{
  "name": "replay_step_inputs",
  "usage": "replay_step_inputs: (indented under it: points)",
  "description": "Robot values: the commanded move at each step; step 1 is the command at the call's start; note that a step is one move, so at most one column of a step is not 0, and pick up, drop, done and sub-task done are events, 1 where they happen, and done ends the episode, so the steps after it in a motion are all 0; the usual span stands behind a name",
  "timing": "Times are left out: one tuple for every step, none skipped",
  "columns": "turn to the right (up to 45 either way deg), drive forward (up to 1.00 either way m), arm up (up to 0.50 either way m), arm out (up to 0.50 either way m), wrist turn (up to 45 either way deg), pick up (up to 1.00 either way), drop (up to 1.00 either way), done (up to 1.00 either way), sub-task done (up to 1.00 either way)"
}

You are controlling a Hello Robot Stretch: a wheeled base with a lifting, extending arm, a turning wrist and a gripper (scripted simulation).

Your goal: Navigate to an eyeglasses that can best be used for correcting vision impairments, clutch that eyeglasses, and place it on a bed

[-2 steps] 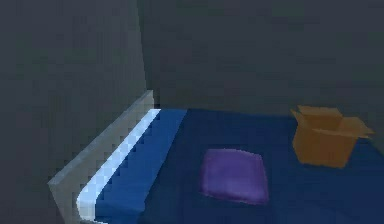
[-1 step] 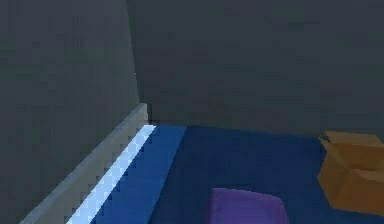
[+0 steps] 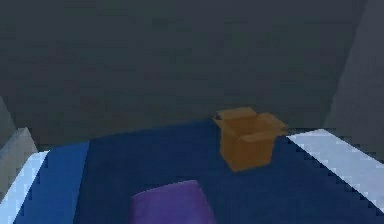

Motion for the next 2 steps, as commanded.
replay_step_inputs:
  points:
    - [-12.0,0.00,0.00,0.00,0.0,0.00,0.00,0.00,0.00]
    - [-3.0,0.00,0.00,0.00,0.0,0.00,0.00,0.00,0.00]
